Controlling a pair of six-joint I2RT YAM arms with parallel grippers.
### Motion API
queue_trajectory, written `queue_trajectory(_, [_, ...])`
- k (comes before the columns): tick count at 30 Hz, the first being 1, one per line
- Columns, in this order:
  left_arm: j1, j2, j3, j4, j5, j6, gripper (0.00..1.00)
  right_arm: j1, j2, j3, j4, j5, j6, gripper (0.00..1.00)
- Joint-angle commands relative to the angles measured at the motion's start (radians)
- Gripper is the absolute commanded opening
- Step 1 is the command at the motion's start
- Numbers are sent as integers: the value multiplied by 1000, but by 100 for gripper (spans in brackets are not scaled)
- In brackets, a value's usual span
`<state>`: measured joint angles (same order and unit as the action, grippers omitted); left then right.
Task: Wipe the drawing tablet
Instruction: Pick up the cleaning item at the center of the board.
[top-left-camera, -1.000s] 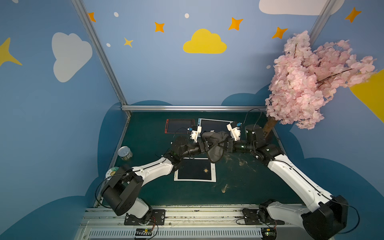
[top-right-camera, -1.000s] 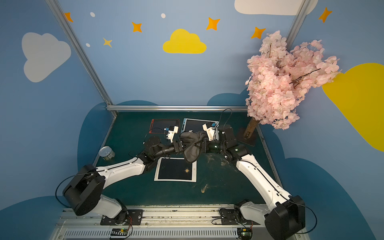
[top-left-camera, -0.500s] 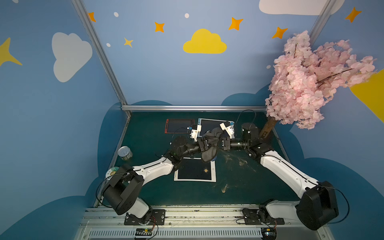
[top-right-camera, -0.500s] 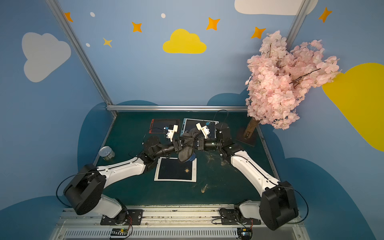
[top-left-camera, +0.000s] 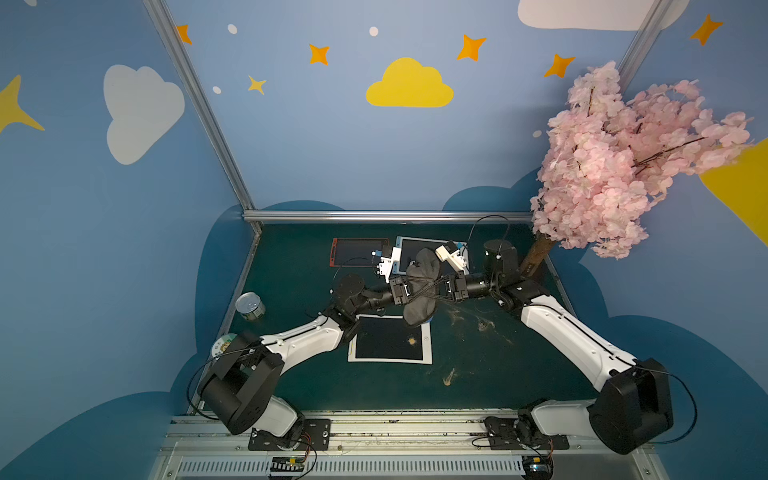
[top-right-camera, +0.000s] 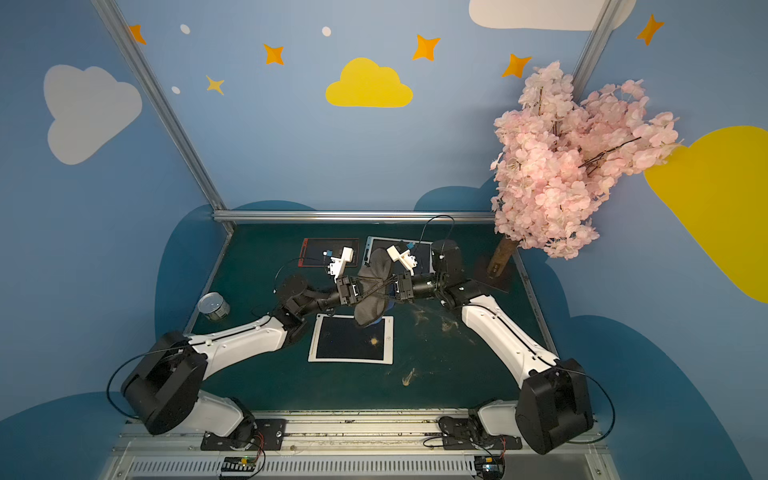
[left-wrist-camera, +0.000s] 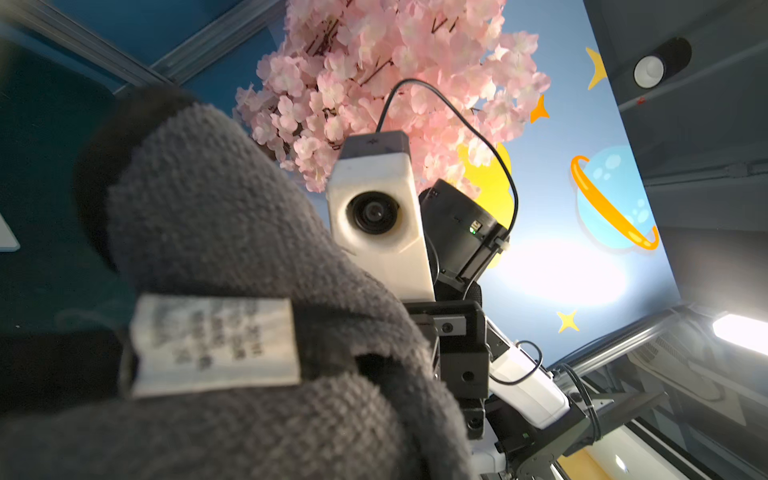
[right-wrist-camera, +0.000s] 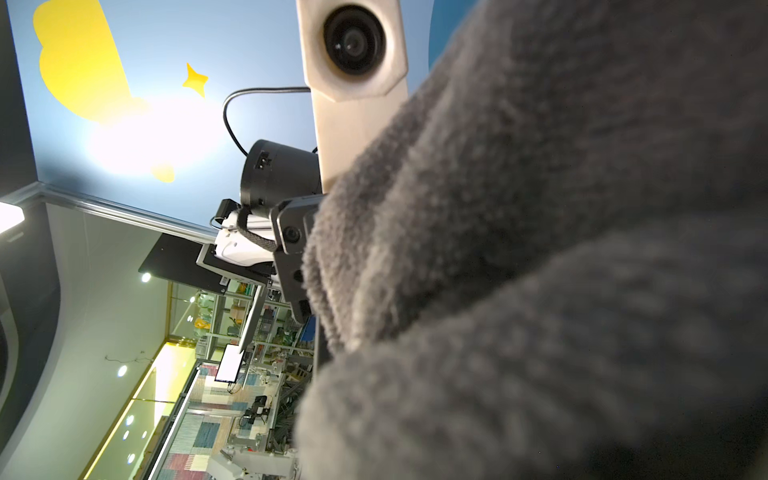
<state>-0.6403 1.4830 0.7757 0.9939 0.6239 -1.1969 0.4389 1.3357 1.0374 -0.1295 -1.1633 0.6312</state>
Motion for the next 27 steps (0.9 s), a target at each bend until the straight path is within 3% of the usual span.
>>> queue_trajectory(1, [47, -39, 1, -63, -68, -14, 3, -42, -15, -27, -243, 124, -179, 26])
queue_trajectory(2, [51, -45, 2, -69, -64, -9, 3, -53, -30, -27, -258, 129, -193, 38])
queue_trajectory(5, [64, -79, -4, -118, -60, 24, 3, -93, -83, -18, -308, 155, -232, 57])
queue_trajectory(8, [81, -134, -24, -193, -71, 81, 3, -139, -139, -13, -351, 215, -233, 63])
queue_trajectory(12, [94, -188, -45, -225, -76, 97, 3, -152, -177, -84, -217, 239, -124, 68])
queue_trajectory(17, [94, -204, -47, -223, -37, 75, 3, -147, -188, -119, -14, 106, -28, 84])
queue_trajectory(22, [76, -142, -53, -70, 3, -27, 3, -89, -190, -162, 238, 85, 118, 90])
queue_trajectory(27, [14, -46, -10, 64, 27, -94, 3, -47, -151, -148, 302, 123, 153, 91])
